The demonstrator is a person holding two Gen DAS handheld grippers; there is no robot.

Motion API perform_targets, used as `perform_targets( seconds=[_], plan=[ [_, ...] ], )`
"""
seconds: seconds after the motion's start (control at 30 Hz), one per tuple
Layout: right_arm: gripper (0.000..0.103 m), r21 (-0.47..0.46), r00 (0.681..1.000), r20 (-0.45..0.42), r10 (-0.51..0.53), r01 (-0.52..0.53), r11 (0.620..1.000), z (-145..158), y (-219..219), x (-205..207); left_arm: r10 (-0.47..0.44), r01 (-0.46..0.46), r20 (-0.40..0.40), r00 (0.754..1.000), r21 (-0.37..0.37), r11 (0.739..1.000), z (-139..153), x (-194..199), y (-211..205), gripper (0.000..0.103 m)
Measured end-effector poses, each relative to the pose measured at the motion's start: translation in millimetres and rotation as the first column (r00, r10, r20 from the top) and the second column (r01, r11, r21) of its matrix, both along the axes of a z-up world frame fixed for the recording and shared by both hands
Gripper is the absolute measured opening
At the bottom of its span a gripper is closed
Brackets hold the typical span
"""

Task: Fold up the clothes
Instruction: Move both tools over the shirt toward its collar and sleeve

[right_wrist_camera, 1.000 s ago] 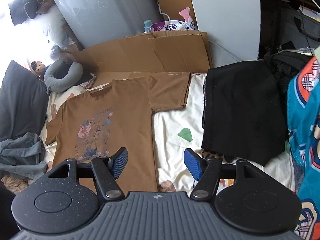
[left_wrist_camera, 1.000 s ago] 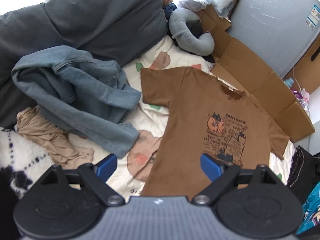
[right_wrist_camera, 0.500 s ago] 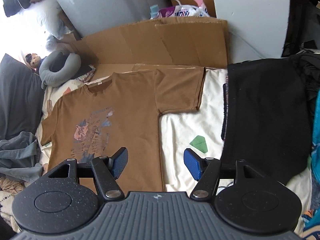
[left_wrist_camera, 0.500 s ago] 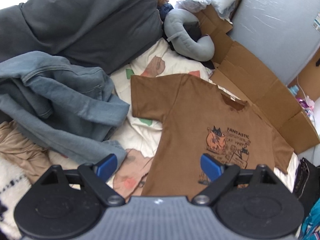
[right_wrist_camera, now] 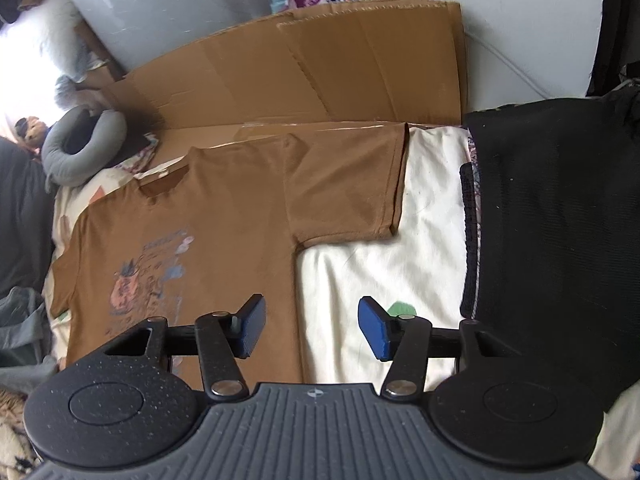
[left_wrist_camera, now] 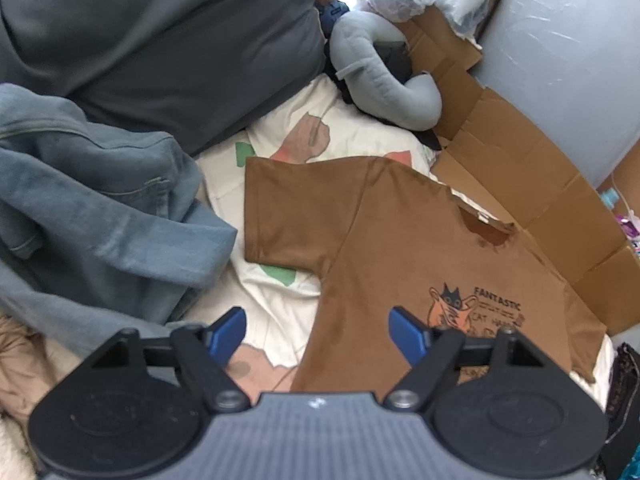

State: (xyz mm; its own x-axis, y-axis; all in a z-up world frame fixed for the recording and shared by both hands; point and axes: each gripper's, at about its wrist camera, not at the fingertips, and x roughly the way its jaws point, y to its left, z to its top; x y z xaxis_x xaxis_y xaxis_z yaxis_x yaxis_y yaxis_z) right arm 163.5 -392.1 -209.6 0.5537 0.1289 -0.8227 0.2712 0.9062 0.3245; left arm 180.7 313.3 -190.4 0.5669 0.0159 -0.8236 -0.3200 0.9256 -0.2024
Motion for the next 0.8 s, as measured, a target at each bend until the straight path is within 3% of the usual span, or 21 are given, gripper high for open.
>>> perform_targets(
  seconds=[0.37,0.8],
  plan=[
    [0.043,-0.03,0.995,0.034,-0.092,0.093,0.995,-83,-27,60,-0.057,0.056,0.033,0.998,0.014,0.998,-65,48,-23,0.08],
    [0.041,-0.127,0.989,0.069,-0.131,0.139,0.982,-123,-43,110,-0.121,0.122,0.044,0.992,-0.006,0.993,-111,62,-65,0.08]
  ],
)
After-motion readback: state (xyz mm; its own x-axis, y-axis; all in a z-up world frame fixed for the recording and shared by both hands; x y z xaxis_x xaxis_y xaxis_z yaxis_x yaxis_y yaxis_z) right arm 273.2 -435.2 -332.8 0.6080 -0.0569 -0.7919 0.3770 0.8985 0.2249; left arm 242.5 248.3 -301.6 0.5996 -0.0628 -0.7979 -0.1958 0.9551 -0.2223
